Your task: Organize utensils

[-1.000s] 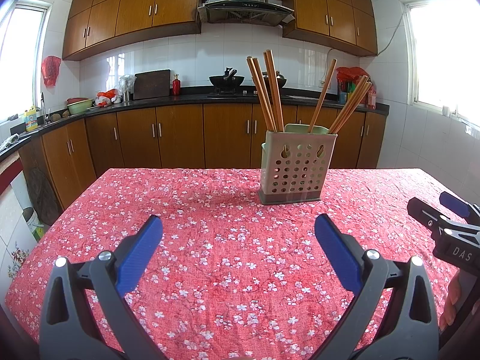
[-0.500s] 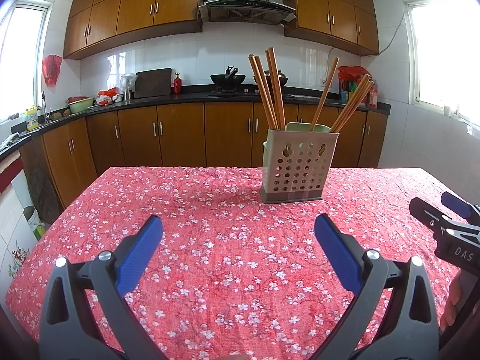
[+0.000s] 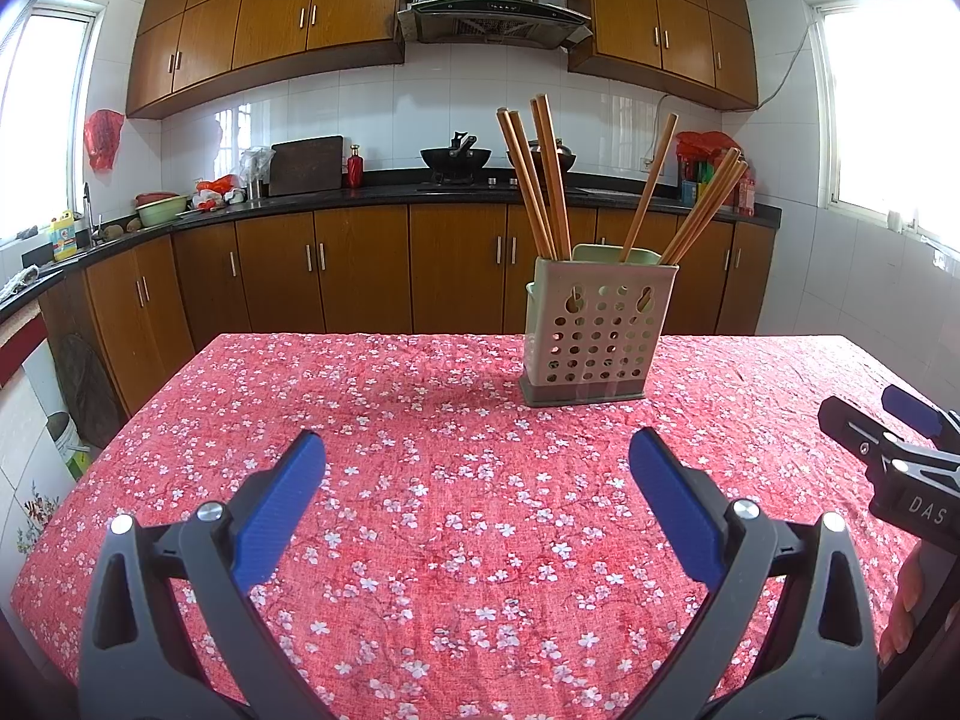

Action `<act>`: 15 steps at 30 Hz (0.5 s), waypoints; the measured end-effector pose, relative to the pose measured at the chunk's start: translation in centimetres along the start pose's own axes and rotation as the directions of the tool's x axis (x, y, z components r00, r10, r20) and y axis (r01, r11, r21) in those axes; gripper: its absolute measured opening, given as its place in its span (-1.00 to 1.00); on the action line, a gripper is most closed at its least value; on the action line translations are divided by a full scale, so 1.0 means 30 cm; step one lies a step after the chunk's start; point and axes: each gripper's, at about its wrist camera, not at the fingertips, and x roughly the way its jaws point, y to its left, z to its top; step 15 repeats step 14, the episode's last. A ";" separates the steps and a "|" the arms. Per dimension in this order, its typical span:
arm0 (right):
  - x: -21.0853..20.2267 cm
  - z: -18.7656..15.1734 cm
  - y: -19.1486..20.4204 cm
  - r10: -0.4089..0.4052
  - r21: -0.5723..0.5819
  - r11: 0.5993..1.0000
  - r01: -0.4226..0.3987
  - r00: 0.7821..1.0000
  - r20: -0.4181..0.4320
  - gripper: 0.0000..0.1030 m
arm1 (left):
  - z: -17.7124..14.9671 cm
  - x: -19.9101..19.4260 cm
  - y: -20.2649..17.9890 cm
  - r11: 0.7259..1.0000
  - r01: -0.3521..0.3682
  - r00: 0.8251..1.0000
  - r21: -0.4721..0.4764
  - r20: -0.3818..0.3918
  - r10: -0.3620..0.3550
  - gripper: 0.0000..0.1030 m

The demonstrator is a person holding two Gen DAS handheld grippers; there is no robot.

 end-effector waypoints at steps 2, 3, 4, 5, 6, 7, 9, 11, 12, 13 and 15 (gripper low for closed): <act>0.003 -0.003 0.005 -0.002 0.001 1.000 0.002 1.000 -0.001 0.97 | 0.001 0.002 0.002 1.000 -0.001 1.000 0.002 0.001 0.001 0.92; 0.004 -0.005 0.007 -0.002 0.002 1.000 0.002 1.000 -0.002 0.97 | 0.000 0.003 0.002 1.000 -0.001 1.000 0.004 0.001 0.001 0.92; 0.003 -0.007 0.009 -0.002 0.002 1.000 0.002 1.000 -0.003 0.97 | -0.001 0.003 0.002 1.000 -0.002 1.000 0.005 0.002 0.002 0.92; 0.003 -0.009 0.011 -0.003 0.003 1.000 0.003 1.000 -0.004 0.97 | -0.003 0.002 0.002 1.000 -0.003 1.000 0.005 0.002 0.003 0.92; 0.002 -0.011 0.012 -0.003 0.004 1.000 0.003 1.000 -0.004 0.97 | -0.004 0.003 0.003 1.000 -0.002 1.000 0.005 0.001 0.002 0.92; 0.003 -0.010 0.015 -0.005 0.005 1.000 0.005 1.000 -0.004 0.97 | -0.004 0.004 0.004 1.000 -0.002 1.000 0.004 -0.001 0.002 0.92; 0.004 -0.009 0.015 -0.004 0.005 1.000 0.004 1.000 -0.004 0.97 | 0.001 0.009 0.006 1.000 -0.002 1.000 0.001 -0.006 0.002 0.92; 0.003 -0.009 0.015 -0.004 0.005 1.000 0.004 1.000 -0.004 0.97 | 0.003 0.012 0.007 1.000 -0.002 1.000 -0.003 -0.009 0.002 0.92; 0.004 -0.009 0.014 -0.004 0.005 1.000 0.004 1.000 -0.004 0.97 | 0.001 0.010 0.008 1.000 -0.002 1.000 -0.004 -0.009 0.002 0.92; 0.002 -0.010 0.015 -0.004 0.005 1.000 0.004 1.000 -0.004 0.97 | 0.005 0.012 0.009 1.000 -0.002 1.000 -0.003 -0.010 0.002 0.92; 0.003 -0.009 0.014 -0.004 0.005 1.000 0.004 1.000 -0.004 0.97 | 0.006 0.012 0.010 1.000 -0.002 1.000 -0.003 -0.011 0.002 0.92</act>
